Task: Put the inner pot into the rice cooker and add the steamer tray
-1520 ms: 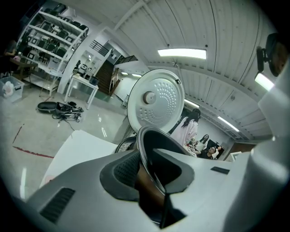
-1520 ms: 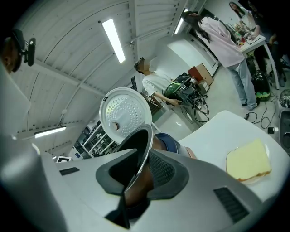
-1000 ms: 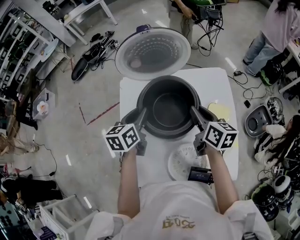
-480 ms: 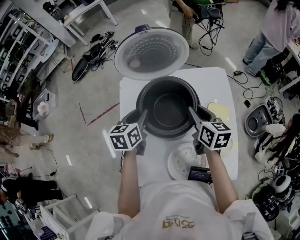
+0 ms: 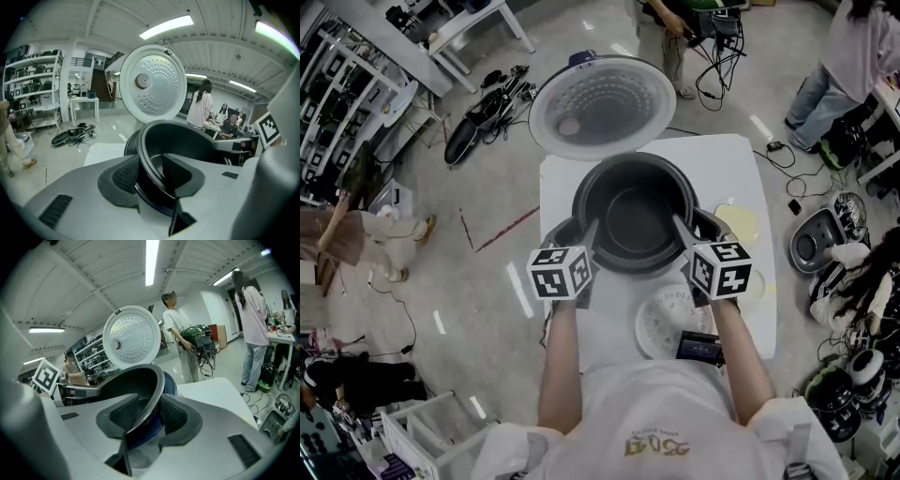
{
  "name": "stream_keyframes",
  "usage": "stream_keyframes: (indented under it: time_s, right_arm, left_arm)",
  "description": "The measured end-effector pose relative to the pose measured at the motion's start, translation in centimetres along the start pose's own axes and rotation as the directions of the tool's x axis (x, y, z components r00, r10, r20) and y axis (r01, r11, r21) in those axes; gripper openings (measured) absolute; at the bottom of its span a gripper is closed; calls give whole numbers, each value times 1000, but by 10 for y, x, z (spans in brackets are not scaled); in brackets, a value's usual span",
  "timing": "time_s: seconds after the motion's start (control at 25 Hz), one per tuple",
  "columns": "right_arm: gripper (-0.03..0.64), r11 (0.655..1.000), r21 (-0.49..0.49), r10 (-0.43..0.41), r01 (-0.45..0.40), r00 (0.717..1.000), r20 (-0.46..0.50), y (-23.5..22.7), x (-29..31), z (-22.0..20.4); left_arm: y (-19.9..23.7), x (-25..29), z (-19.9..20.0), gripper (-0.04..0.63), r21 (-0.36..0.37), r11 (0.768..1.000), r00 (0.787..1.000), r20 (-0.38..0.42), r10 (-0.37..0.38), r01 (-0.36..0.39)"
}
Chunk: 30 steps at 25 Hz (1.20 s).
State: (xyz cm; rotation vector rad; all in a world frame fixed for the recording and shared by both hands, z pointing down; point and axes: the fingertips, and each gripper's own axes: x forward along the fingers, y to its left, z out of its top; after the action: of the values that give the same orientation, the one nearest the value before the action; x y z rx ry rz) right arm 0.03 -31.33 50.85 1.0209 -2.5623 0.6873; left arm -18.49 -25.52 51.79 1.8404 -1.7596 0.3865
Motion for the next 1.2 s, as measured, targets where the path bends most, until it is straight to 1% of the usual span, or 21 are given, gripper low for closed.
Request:
stream_keyframes:
  time_s: [0.08, 0.12, 0.16, 0.24, 0.36, 0.48, 0.8, 1.04, 1.2]
  right_arm:
    - [161, 999, -29, -14, 14, 1000, -5, -1, 1, 0]
    - [175, 998, -51, -24, 24, 1000, -4, -2, 1, 1]
    - [175, 997, -74, -36, 35, 999, -1, -3, 1, 2]
    - [179, 994, -101, -49, 49, 999, 6, -4, 1, 3]
    - [179, 993, -108, -51, 51, 999, 3, -1, -1, 1]
    - [176, 992, -111, -51, 52, 999, 11, 1, -7, 0]
    - [176, 993, -106, -40, 45, 998, 46, 11, -28, 2]
    - [176, 996, -83, -34, 39, 998, 62, 23, -45, -4]
    - [176, 997, -59, -50, 55, 996, 71, 29, -60, -13]
  left_arm:
    - [1, 1, 0, 190, 60, 998, 999, -9, 36, -36]
    - [2, 1, 1, 191, 93, 994, 998, -9, 54, -53]
    - [2, 1, 1, 182, 120, 991, 998, -8, 66, -65]
    - [2, 3, 1, 180, 137, 988, 997, -7, 73, -71]
    - [2, 3, -2, 185, 127, 990, 998, -7, 67, -66]
    - [0, 0, -3, 190, 134, 989, 998, -3, 67, -66]
    - [-15, -21, 0, 191, 125, 991, 998, 44, 49, -54]
    - [-24, -42, 1, 195, 98, 995, 997, 79, 15, -22]
    - [-36, -55, -1, 196, 79, 996, 994, 100, -41, 33]
